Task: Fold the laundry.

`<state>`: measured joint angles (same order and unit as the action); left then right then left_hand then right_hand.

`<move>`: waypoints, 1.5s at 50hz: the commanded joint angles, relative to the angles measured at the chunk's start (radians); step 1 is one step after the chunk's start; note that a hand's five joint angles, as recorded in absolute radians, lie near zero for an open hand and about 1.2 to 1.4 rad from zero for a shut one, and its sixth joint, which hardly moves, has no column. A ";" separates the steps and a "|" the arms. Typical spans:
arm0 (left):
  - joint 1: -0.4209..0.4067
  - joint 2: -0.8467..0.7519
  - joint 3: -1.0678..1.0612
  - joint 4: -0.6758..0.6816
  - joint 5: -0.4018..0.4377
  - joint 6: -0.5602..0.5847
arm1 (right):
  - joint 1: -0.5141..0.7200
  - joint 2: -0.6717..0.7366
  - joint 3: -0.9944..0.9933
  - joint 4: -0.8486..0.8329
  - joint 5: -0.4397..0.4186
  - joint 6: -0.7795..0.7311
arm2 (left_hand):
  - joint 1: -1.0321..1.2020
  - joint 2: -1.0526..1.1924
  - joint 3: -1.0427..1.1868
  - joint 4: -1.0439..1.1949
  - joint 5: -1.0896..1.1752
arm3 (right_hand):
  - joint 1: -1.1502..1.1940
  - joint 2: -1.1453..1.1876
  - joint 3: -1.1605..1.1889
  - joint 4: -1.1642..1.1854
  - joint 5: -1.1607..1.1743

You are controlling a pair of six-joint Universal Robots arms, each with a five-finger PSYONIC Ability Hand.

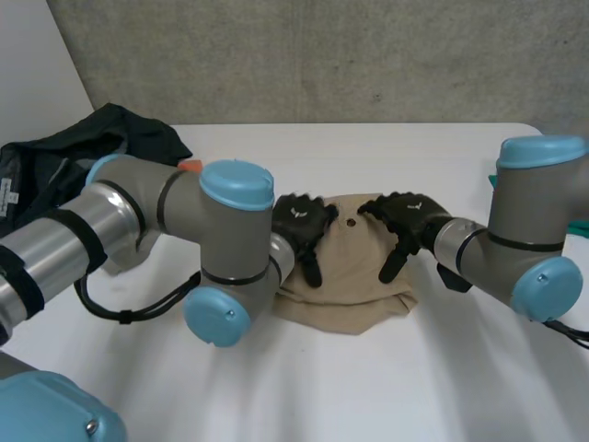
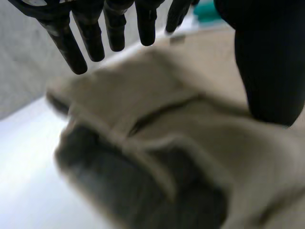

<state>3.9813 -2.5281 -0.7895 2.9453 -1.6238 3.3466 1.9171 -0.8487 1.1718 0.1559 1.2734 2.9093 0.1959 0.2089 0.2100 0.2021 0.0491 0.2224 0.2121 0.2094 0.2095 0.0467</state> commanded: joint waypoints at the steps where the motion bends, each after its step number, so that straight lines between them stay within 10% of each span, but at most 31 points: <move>1: 0.004 0.006 -0.048 -0.052 -0.051 0.148 | 0.010 0.028 -0.014 0.024 0.098 -0.091 | 0.026 0.013 0.012 0.020 -0.001 | -0.048 -0.038 -0.035 -0.035 -0.047; 15: 0.012 0.315 -0.040 0.034 0.071 0.148 | 0.080 -0.310 0.274 -0.158 0.196 -0.202 | -0.021 -0.034 -0.036 -0.028 -0.049 | -0.048 -0.038 -0.035 -0.035 -0.047; 29: 0.099 0.373 -0.027 0.023 0.577 -0.061 | 0.258 -0.274 0.678 -0.544 0.222 -0.200 | -0.009 -0.022 -0.023 -0.015 -0.037 | -0.048 -0.038 -0.035 -0.035 -0.047; 49: 0.107 0.368 -0.040 0.026 0.559 -0.084 | 0.258 -0.038 0.421 -0.835 0.339 -0.210 | 0.000 -0.013 -0.014 -0.006 -0.028 | -0.048 -0.038 -0.035 -0.035 -0.047; 54: 0.107 0.373 -0.039 0.028 0.559 -0.085 | 0.257 0.014 0.339 -0.822 0.331 -0.211 | 0.000 -0.013 -0.014 -0.006 -0.028 | 0.378 0.388 0.391 0.391 0.379; 56: 0.107 0.374 -0.039 0.028 0.559 -0.085 | 0.257 0.031 0.301 -0.803 0.330 -0.205 | 0.000 -0.013 -0.014 -0.006 -0.028 | 1.171 1.182 1.184 1.184 1.173; 75: 0.122 0.440 0.036 0.063 0.512 -0.110 | -0.093 -0.113 -0.040 -0.788 0.250 -0.067 | 0.000 -0.013 -0.014 -0.006 -0.028 | 1.174 1.184 1.187 1.187 1.175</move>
<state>4.1022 -2.1216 -0.7898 2.9835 -1.0949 3.2567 1.9610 -0.9322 1.2552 -0.5671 1.5289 2.7604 0.1852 0.2089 0.2100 0.2020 0.0478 1.0649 1.1663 1.1611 1.1941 0.8987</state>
